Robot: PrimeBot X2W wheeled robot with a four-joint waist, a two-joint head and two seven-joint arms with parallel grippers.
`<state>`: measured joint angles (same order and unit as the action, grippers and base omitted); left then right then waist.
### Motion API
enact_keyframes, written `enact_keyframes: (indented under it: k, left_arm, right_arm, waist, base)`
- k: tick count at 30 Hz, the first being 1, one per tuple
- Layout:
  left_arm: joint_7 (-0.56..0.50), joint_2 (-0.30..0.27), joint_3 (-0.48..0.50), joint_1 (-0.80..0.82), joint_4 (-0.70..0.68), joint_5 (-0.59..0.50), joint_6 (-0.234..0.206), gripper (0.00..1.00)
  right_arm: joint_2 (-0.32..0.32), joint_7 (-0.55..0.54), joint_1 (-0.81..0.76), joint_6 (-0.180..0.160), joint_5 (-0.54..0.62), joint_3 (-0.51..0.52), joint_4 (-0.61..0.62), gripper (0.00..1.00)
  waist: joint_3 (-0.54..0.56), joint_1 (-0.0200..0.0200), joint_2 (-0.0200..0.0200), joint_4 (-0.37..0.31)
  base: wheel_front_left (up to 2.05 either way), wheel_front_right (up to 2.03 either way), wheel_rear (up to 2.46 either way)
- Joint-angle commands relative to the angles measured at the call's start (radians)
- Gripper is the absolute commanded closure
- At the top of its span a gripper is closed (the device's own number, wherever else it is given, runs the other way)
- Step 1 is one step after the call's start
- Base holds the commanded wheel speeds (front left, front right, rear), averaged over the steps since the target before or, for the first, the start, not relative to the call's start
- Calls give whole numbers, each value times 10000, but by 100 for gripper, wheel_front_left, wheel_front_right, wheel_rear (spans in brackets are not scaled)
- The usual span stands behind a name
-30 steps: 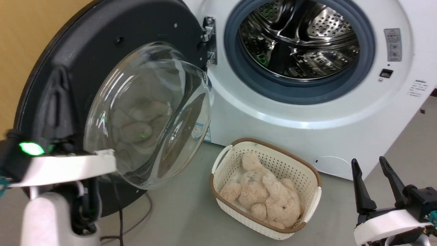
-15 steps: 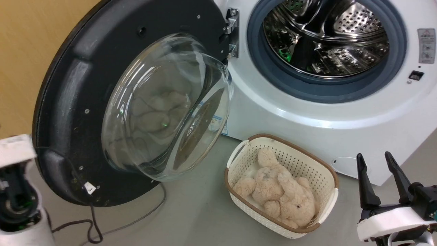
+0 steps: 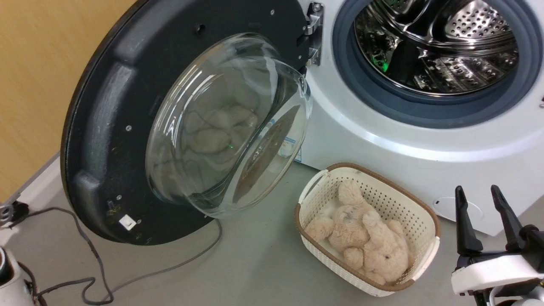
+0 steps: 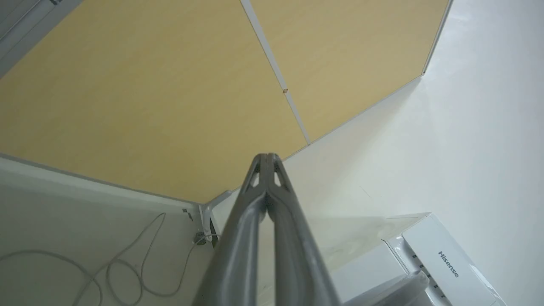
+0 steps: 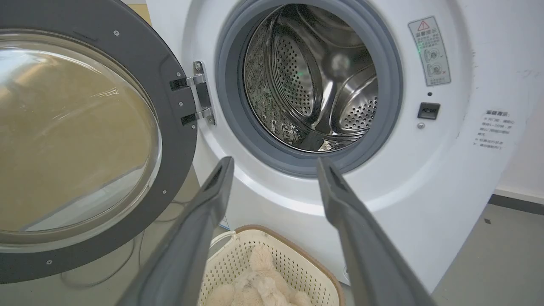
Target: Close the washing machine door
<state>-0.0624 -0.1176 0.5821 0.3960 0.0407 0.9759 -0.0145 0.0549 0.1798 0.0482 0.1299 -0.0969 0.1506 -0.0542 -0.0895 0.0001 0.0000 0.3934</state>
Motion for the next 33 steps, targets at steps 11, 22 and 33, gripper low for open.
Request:
enact_keyframes:
  k: [11, 22, 33]
  left_arm:
    - [-2156, -410, 631, 344, 2950, 2694, 1091, 100]
    - [-3674, 184, 256, 273, 3574, 4083, 1303, 100]
    - [-5624, 594, -949, -618, 2990, 5515, 1436, 100]
  right_arm:
    - [-38, 333, 121, 6, 1, 449, 65, 0]
    - [-42, 542, 167, 7, 9, 663, 133, 0]
    - [-47, 793, 257, 8, -113, 907, 88, 0]
  waist:
    - [-275, -1, 0, 523]
    - [-584, -1, 0, 948]
    - [-777, -1, 0, 1417]
  base:
    - [0, 0, 0]
    - [0, 0, 0]
    - [0, 0, 0]
